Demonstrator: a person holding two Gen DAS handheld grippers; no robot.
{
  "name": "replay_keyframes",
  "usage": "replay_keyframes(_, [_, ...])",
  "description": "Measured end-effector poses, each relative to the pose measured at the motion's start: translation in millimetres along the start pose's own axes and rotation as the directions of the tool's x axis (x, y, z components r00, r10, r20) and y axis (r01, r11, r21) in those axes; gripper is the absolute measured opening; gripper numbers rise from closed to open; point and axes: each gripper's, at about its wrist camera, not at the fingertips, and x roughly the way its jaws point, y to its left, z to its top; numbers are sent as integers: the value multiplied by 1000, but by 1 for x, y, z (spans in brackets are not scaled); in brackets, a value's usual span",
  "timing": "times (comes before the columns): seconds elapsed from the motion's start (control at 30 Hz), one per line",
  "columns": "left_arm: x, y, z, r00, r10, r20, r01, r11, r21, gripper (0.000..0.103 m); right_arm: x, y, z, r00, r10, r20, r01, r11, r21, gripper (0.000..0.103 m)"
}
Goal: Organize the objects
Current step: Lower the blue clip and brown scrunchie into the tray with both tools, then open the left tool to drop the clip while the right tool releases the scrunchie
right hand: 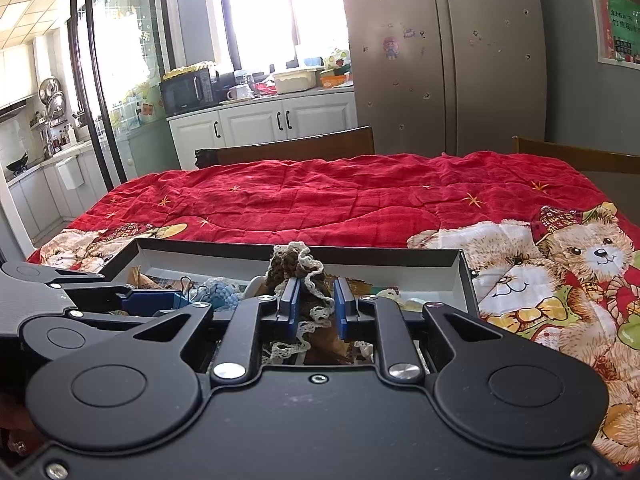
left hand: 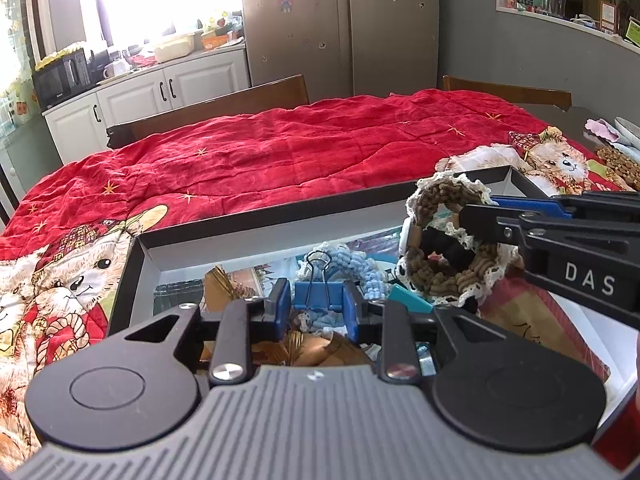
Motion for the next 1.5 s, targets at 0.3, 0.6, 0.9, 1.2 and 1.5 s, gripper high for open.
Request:
replay_keyframes(0.3, [-5,0,1,1000,6,22,-6,1000,3,56,-5,-1,1,1000,-2,16,2,1000,1,32])
replay_keyframes(0.6, [-15,-3,1,999,16,47,-16,1000,5,64,-16,5,2,1000,8,28,-7,1000,-15,34])
replay_keyframes(0.9, [-34,-5,2,997,22,75,-22,1000,0,68,-34,12,0,1000,26,5,-26,999,-39,38])
replay_keyframes(1.2, [-53,-4,-1,996,39,84,-38,999,-13,74,-55,18,2,999,46,12,-45,998,-48,41])
replay_keyframes(1.5, [-78,-1,-5,991,83,103,-81,997,-19,79,-84,18,6,998,55,35,-54,998,-38,43])
